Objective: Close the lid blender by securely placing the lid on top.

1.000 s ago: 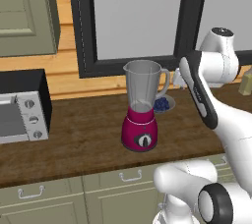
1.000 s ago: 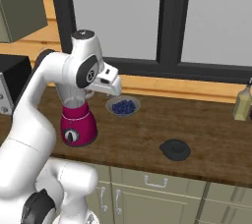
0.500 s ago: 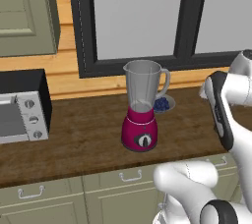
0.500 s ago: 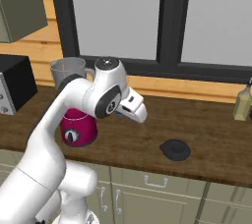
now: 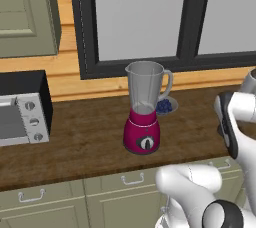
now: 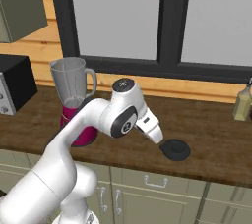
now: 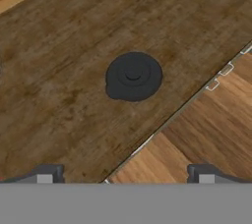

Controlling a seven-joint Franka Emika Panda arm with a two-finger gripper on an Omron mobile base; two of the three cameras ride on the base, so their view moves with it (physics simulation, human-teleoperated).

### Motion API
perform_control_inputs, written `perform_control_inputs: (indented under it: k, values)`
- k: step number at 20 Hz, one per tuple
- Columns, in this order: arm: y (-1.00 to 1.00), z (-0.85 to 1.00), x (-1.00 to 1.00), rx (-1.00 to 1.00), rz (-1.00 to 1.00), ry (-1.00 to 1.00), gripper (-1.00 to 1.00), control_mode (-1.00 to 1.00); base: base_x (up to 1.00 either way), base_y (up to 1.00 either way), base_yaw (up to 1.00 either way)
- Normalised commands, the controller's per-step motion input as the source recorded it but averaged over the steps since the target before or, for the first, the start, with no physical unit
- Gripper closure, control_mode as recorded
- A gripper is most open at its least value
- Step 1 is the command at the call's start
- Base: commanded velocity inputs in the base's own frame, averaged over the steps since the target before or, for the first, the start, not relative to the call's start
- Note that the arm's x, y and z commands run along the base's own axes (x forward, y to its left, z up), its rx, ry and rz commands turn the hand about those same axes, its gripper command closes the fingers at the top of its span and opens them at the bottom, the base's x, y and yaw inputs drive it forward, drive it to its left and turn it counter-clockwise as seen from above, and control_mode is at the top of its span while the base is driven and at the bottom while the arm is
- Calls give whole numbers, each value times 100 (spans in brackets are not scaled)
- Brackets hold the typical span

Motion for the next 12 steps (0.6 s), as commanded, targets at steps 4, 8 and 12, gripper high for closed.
perform_control_inputs:
  k: [4,8,12]
  values:
    - [-50,-28,4,0,-11,0,-100,-100,0,0,0]
    - [-52,-29,8,1,-4,0,-100,-100,0,0,0]
    - [-50,-39,14,4,0,0,-100,-100,0,0,0]
